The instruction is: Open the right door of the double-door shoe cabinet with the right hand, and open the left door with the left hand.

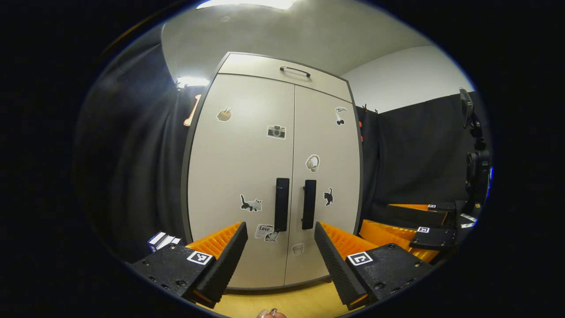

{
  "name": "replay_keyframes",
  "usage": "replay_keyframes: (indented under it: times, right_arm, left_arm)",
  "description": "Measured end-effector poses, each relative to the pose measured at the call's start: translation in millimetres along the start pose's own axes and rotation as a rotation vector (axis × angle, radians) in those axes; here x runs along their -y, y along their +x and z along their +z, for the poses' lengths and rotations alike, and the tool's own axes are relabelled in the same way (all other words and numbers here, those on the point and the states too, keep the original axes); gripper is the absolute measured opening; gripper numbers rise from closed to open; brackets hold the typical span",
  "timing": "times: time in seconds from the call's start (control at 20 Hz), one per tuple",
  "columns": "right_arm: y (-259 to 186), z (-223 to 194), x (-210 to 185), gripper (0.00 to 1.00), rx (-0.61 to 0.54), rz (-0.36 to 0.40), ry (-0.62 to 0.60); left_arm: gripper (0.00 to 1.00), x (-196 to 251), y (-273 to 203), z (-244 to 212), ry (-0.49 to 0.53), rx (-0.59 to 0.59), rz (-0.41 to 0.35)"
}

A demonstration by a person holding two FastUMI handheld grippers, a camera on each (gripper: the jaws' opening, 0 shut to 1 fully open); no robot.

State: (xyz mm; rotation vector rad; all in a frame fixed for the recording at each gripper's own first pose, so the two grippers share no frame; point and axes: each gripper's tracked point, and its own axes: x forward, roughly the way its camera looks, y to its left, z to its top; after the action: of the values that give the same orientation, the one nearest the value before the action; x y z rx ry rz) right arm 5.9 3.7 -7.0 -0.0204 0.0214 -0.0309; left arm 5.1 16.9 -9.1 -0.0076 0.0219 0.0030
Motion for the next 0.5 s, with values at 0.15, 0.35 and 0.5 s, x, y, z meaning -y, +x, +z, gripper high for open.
replay_keyframes:
  times: [0.15,0.35,0.5]
  right_arm:
    - [2.6,-1.3,0.6,0.96,-0.002,-0.007,-0.004]
    - [5.4,-1.2,-0.6,0.96,0.0,-0.003,0.0]
    - [8.2,-1.9,1.3,0.96,0.0,-0.009,-0.006]
  left_arm:
    - [0.95,-3.0,1.1,-0.9,0.003,-0.001,0.003]
    - [0.95,-3.4,3.6,-1.7,0.005,-0.003,0.0]
    - [0.95,-4.4,5.5,-1.1,0.004,0.001,0.0]
